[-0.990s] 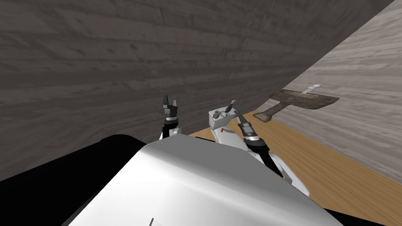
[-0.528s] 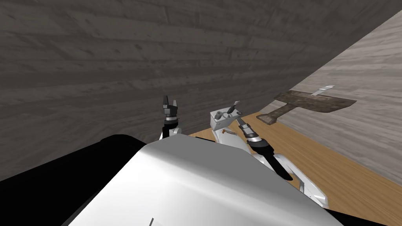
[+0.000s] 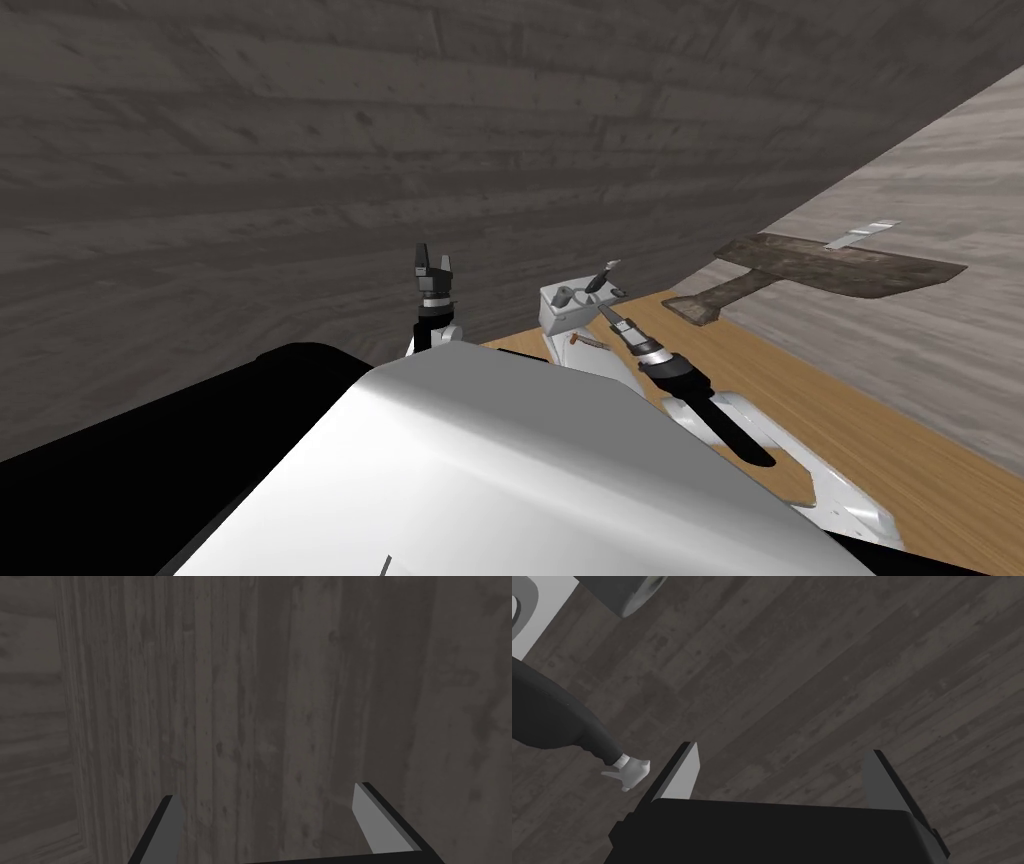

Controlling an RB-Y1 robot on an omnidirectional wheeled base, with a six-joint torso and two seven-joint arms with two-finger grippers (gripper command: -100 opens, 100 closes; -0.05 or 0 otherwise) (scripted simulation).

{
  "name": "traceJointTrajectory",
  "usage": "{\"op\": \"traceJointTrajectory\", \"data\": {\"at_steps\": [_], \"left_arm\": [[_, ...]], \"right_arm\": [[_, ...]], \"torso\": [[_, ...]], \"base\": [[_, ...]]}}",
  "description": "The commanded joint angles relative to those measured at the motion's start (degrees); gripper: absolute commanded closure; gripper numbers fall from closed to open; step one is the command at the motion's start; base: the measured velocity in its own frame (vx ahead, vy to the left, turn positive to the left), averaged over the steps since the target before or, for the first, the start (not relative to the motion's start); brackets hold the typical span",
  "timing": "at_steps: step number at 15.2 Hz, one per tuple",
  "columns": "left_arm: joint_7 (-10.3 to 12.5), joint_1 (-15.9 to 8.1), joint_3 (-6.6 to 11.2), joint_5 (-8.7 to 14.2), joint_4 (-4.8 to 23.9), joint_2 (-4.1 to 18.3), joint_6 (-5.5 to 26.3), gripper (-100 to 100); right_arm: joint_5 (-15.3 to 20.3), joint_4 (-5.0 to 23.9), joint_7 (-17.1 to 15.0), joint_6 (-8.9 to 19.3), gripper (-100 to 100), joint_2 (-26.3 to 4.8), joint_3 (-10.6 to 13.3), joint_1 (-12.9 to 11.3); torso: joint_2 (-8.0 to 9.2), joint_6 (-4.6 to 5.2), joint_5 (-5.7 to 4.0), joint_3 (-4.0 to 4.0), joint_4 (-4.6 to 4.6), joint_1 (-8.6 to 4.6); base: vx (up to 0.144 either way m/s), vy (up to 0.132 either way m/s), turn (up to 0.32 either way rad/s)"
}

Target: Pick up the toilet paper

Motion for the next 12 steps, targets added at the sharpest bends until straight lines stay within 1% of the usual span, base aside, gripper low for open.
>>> {"op": "traceJointTrajectory", "data": {"at_steps": [1,3,4,6,7,8,10,11,12], "left_arm": [[0.00,0.00,0.00,0.00,0.00,0.00,0.00,0],[0.00,0.00,0.00,0.00,0.00,0.00,0.00,0],[0.00,0.00,0.00,0.00,0.00,0.00,0.00,0],[0.00,0.00,0.00,0.00,0.00,0.00,0.00,0],[0.00,0.00,0.00,0.00,0.00,0.00,0.00,0],[0.00,0.00,0.00,0.00,0.00,0.00,0.00,0],[0.00,0.00,0.00,0.00,0.00,0.00,0.00,0],[0.00,0.00,0.00,0.00,0.00,0.00,0.00,0],[0.00,0.00,0.00,0.00,0.00,0.00,0.00,0]], "right_arm": [[0.80,1.07,-0.90,0.01,-100,-2.86,-0.52,0.76],[0.80,1.07,-0.90,0.01,-100,-5.24,-0.52,0.76],[1.63,2.18,-1.69,0.01,-100,-6.53,-0.89,1.43],[1.63,2.18,-1.69,0.01,-100,-9.16,-0.89,1.43],[1.63,2.18,-1.69,0.01,-100,-9.77,-0.89,1.43],[2.49,3.32,-2.51,-0.01,-100,-11.57,-1.26,2.13],[2.49,3.32,-2.51,-0.01,-100,-14.05,-1.26,2.13],[2.49,3.32,-2.51,-0.01,-100,-14.33,-1.26,2.13],[3.36,4.46,-3.35,-0.02,-100,-16.30,-1.64,2.86]], "torso": [[0.00,0.00,0.00,0.00,0.00,0.00],[-0.02,-0.03,0.01,-0.01,0.00,0.05],[-0.02,-0.02,0.01,-0.01,0.00,0.04],[-0.07,-0.03,0.02,-0.04,-0.01,0.08],[-0.06,-0.01,0.02,-0.04,-0.01,0.06],[-0.03,0.00,0.01,-0.02,-0.01,0.02],[-0.05,-0.03,0.01,-0.03,-0.01,0.05],[-0.04,-0.02,0.01,-0.02,-0.01,0.04],[-0.01,0.00,0.00,-0.01,0.00,0.02]], "base": [[0.017,0.024,0.091],[0.021,0.027,0.107],[0.029,0.032,0.128],[0.033,0.030,0.091],[0.014,0.009,-0.007],[0.022,0.023,0.116],[0.025,0.024,0.096],[0.012,0.010,-0.001],[0.022,0.021,0.114]]}}
